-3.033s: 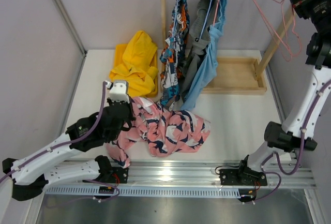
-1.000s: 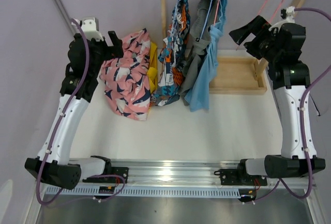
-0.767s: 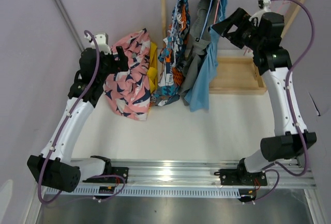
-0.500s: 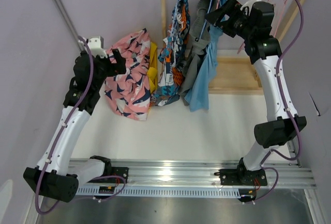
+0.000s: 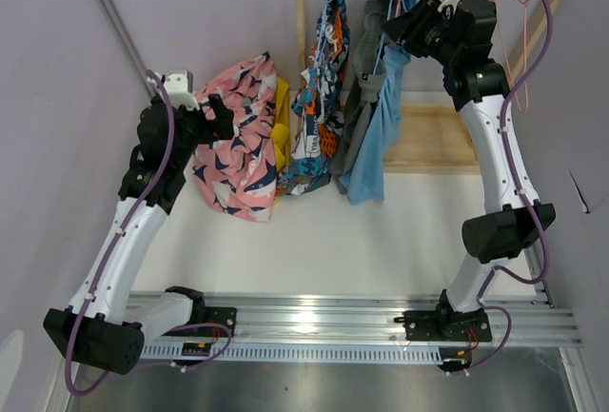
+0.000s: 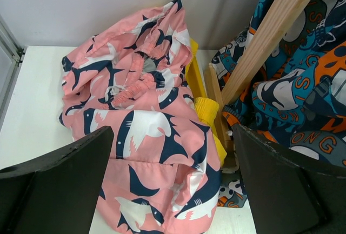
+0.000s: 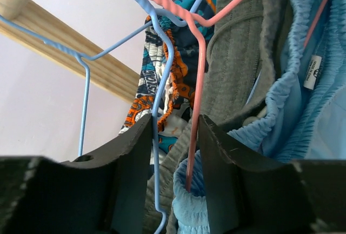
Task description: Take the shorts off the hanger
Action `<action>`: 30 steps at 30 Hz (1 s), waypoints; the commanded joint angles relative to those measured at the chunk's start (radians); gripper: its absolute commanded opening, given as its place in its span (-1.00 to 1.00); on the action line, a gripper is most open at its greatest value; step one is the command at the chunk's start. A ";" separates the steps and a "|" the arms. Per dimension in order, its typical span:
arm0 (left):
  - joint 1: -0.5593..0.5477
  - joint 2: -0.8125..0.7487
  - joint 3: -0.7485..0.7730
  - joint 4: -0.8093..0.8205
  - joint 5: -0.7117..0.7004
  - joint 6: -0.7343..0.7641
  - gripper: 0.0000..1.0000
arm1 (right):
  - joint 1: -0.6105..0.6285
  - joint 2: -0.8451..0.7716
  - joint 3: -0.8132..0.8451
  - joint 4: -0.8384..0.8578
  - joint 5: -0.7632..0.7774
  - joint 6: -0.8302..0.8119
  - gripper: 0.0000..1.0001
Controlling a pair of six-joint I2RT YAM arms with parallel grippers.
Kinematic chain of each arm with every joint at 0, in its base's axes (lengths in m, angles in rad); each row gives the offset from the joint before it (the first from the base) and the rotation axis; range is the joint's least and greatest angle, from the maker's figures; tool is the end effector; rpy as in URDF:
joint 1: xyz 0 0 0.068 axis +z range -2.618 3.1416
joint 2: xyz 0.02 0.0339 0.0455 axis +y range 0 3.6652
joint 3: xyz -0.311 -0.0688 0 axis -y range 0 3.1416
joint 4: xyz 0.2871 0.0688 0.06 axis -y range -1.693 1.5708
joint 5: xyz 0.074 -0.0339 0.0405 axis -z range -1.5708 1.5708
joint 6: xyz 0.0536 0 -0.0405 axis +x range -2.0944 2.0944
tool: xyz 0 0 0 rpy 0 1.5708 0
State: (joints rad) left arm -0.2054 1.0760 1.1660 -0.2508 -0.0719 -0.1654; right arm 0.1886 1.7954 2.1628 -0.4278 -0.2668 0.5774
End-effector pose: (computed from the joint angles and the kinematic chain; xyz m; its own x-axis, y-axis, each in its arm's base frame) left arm 0.2736 -0.0531 0.4524 -0.1767 -0.1309 -0.9755 0.1064 0.9828 -0.1512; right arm 0.4503 0.1003 0.5682 -0.2895 0.4808 -0.8277 -0.3358 0.7587 0.5582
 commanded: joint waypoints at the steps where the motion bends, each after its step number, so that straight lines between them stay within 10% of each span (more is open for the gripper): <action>1: -0.006 -0.021 -0.014 0.039 0.023 0.000 0.98 | 0.002 -0.014 -0.040 0.053 0.038 -0.027 -0.15; 9: -0.006 -0.013 -0.023 0.039 0.023 0.001 0.98 | -0.014 -0.079 -0.153 0.107 0.061 -0.011 -0.13; 14: -0.006 -0.011 -0.029 0.039 0.024 0.001 0.98 | -0.041 -0.152 -0.267 0.165 0.058 0.015 0.30; 23: -0.006 -0.010 -0.029 0.038 0.024 0.003 0.97 | -0.097 -0.157 -0.308 0.225 0.011 0.052 0.08; 30: -0.006 -0.008 -0.032 0.036 0.021 0.009 0.96 | -0.121 -0.231 -0.389 0.348 -0.011 0.096 0.99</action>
State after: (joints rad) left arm -0.2058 1.0763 1.1404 -0.2481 -0.0669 -0.1646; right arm 0.0780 1.6272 1.7943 -0.1772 -0.2581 0.6514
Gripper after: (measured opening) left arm 0.985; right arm 0.979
